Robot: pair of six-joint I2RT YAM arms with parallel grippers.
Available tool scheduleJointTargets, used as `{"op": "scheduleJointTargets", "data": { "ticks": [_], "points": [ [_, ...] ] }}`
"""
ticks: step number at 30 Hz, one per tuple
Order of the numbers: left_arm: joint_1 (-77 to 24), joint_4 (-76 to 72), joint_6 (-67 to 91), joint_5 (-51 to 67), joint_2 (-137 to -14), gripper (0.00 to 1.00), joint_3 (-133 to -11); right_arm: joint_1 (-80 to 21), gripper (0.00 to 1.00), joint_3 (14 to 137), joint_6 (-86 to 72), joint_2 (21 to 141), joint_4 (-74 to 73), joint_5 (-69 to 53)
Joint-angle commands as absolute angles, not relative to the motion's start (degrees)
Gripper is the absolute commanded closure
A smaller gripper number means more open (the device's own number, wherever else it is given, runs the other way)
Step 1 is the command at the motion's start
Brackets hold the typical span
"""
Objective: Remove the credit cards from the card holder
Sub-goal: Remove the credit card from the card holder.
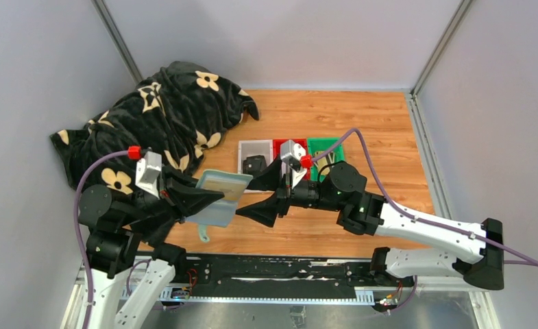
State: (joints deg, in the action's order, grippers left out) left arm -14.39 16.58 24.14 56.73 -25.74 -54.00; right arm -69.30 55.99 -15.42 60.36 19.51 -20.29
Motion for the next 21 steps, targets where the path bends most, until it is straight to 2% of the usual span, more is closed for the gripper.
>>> {"op": "scheduleJointTargets", "data": {
  "ticks": [1,6,11,15,18,19,21],
  "points": [
    [-14.5,2.0,39.5,52.8,-26.2,1.00,-54.6,-68.9,0.29,53.2,-21.7,60.9,37.2,-19.2],
    [-14.5,2.1,41.3,52.6,-25.4,1.00,-55.2,-67.8,0.32,50.9,-26.5,61.8,45.2,-18.4],
    [-14.5,2.6,42.4,52.7,-25.2,1.00,-54.5,-66.3,0.45,51.6,-33.5,65.7,54.4,-22.4],
    [-14.6,2.7,43.1,52.6,-25.0,1.00,-54.0,-65.7,0.69,53.4,-36.4,68.5,55.6,-24.2],
    [-14.5,3.8,42.2,52.5,-25.1,1.00,-54.3,-64.5,0.96,53.8,-39.2,68.8,54.5,-25.5],
    [-14.5,5.7,41.4,52.5,-25.5,0.92,-54.5,-63.4,1.00,53.8,-40.4,68.3,51.9,-25.6],
    [-14.5,10.3,39.0,52.9,-26.6,0.56,-55.1,-60.7,1.00,54.7,-41.8,66.9,45.4,-27.1]
  ]
}}
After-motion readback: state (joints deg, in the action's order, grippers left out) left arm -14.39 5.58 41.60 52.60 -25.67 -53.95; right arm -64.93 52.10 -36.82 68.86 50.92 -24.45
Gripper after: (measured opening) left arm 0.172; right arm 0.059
